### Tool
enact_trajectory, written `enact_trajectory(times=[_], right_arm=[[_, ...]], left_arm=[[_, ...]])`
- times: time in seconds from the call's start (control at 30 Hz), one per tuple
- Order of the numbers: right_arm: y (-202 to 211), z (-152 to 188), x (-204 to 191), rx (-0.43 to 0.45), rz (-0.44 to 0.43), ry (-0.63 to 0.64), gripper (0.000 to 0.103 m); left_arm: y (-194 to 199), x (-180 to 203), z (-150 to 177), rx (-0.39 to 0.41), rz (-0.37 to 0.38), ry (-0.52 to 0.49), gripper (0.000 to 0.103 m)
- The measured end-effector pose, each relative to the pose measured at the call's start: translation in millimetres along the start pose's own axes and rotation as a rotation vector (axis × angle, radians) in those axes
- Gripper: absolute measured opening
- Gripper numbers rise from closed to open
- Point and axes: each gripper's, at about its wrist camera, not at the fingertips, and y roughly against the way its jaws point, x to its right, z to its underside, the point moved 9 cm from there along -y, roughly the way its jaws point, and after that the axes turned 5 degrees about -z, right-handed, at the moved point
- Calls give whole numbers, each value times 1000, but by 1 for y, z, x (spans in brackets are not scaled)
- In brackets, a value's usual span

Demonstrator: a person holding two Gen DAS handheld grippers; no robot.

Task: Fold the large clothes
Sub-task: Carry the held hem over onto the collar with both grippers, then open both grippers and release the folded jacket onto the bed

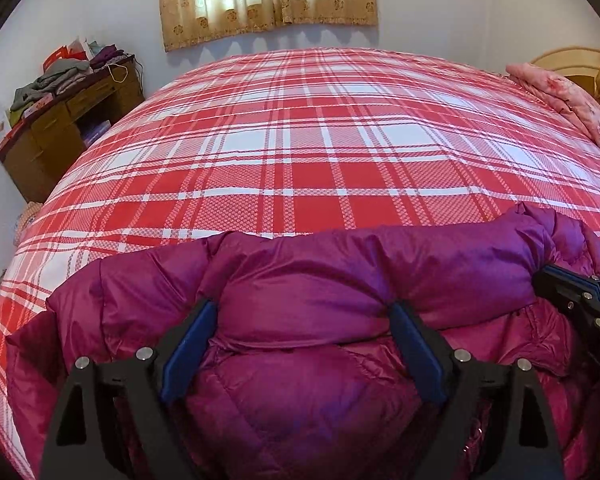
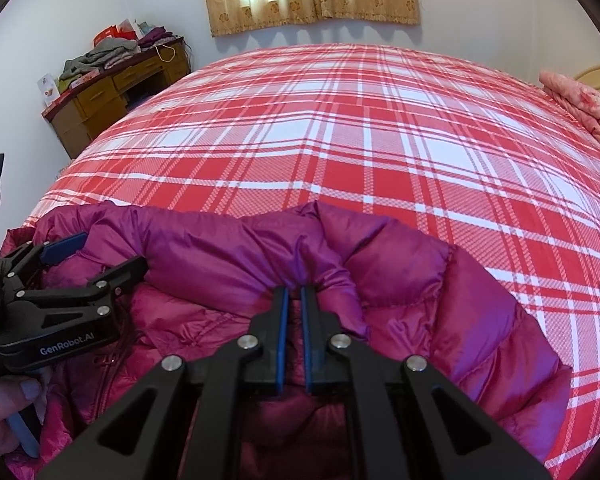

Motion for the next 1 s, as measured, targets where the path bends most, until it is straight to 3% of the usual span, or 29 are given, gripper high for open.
enact_trajectory(times=[1.0], right_arm=[[-5, -1, -3, -25, 52, 50, 7]], left_arm=[[-3, 4, -3, -8, -33, -36, 93]])
